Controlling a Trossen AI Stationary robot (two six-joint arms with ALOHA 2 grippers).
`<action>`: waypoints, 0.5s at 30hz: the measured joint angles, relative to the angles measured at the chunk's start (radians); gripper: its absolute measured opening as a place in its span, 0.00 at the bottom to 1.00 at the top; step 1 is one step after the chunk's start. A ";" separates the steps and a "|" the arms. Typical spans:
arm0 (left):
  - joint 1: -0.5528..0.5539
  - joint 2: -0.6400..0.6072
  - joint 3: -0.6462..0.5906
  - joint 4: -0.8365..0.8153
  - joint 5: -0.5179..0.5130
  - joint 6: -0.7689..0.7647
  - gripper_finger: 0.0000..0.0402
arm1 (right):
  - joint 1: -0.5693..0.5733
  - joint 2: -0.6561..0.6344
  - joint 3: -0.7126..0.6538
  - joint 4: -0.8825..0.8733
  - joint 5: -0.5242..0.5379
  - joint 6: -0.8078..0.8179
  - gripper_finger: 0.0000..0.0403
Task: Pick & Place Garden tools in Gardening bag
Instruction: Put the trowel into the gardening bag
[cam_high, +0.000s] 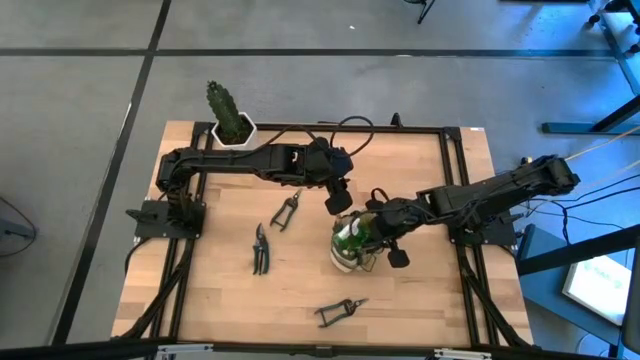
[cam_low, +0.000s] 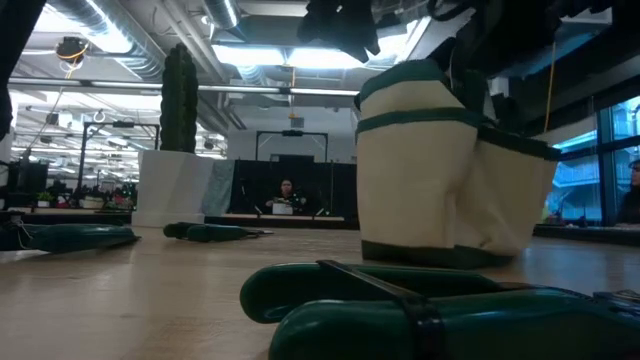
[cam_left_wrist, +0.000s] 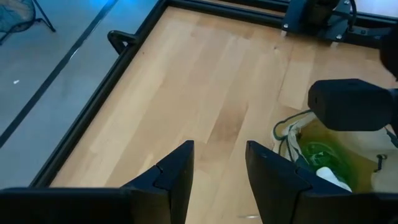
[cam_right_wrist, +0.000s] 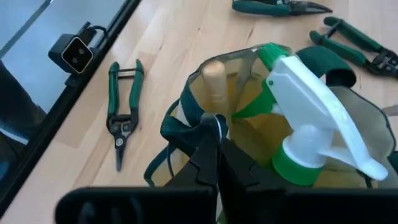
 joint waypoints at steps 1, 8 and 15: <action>0.000 0.000 0.000 -0.001 0.000 0.000 0.35 | 0.000 0.000 0.000 0.004 0.006 0.000 0.00; 0.000 0.000 0.000 -0.006 0.000 0.001 0.35 | 0.002 -0.008 0.000 0.017 0.079 0.000 0.00; 0.000 0.000 0.000 -0.030 0.000 -0.003 0.35 | 0.036 -0.020 0.000 0.059 0.225 -0.008 0.00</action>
